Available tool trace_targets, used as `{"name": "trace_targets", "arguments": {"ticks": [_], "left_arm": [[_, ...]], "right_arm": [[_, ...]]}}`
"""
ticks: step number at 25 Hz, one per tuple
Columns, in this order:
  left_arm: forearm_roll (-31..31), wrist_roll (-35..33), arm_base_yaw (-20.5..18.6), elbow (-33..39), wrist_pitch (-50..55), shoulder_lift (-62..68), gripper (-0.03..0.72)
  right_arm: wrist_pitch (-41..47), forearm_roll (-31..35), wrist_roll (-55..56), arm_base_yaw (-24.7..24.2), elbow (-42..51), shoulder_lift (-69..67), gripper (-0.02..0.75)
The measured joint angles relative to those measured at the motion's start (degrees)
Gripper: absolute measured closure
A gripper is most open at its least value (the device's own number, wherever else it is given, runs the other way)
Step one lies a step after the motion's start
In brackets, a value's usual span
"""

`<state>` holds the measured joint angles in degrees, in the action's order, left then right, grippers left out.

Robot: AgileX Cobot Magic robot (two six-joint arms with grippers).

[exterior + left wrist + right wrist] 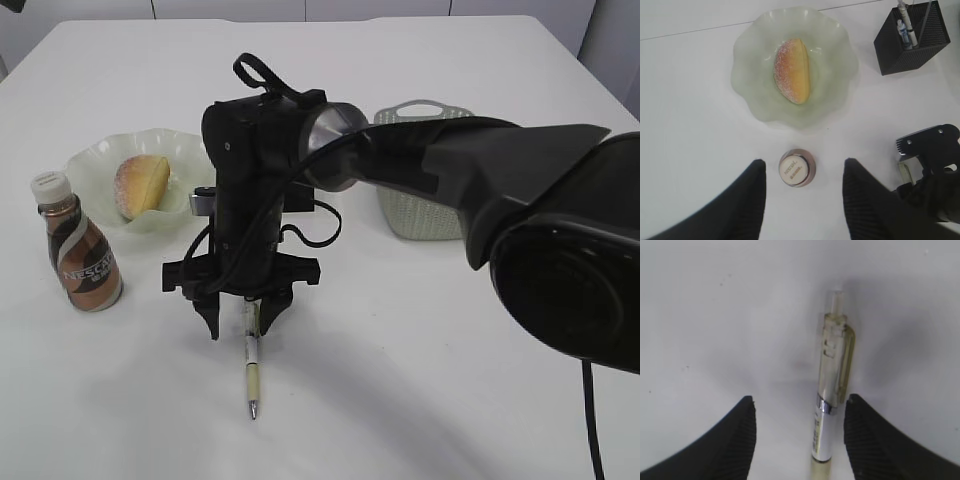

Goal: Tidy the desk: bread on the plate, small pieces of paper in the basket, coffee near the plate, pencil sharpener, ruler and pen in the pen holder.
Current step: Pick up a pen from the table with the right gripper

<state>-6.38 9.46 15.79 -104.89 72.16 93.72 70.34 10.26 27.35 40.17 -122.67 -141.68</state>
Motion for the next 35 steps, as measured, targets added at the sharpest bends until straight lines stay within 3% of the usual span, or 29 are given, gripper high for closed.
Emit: {"name": "trace_targets", "arguments": {"ticks": [10,35], "left_arm": [[0.0,0.0,0.0,0.0,0.0,0.0,0.318],[-0.1,0.0,0.0,0.0,0.0,0.0,0.318]], "right_arm": [[0.0,-2.7,0.0,0.0,0.0,-0.2,0.321],[0.0,-2.4,0.0,0.0,0.0,-1.8,0.327]]}}
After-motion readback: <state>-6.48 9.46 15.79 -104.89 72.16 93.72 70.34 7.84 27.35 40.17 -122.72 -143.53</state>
